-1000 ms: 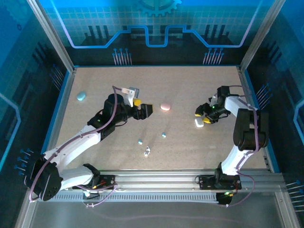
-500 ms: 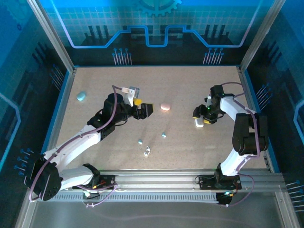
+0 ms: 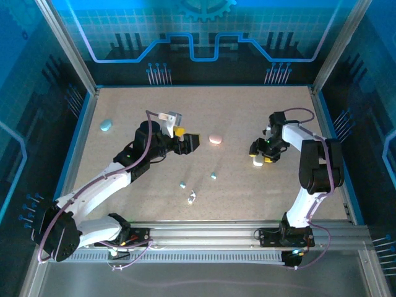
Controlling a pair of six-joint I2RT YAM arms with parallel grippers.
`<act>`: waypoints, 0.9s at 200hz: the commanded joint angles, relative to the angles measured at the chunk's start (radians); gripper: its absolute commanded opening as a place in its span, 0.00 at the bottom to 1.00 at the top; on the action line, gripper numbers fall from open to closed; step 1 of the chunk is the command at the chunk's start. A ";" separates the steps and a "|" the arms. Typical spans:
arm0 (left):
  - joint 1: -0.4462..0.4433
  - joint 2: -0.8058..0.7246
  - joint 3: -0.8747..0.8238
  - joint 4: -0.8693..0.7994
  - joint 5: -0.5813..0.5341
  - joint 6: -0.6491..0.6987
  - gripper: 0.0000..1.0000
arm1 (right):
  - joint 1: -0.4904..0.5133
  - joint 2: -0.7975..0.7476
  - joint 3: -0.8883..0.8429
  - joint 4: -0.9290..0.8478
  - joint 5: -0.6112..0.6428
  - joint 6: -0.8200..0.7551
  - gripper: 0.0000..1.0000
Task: Insert wireless bluetooth earbuds into charging case
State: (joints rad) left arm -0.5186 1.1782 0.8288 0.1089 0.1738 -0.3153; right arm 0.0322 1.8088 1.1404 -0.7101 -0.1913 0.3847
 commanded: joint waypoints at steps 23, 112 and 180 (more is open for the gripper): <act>0.009 0.019 0.033 0.006 0.017 -0.007 0.87 | 0.078 -0.062 -0.060 0.025 -0.140 0.097 0.63; 0.009 0.000 0.030 -0.010 0.013 -0.009 0.87 | 0.121 -0.074 0.067 0.046 -0.180 -0.032 0.63; 0.009 -0.026 0.025 -0.022 0.004 -0.011 0.88 | 0.105 0.174 0.233 0.008 -0.209 -0.131 0.62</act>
State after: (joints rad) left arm -0.5186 1.1915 0.8314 0.0994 0.1738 -0.3161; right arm 0.1429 1.9182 1.3556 -0.6460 -0.3756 0.3027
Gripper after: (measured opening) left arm 0.875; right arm 0.625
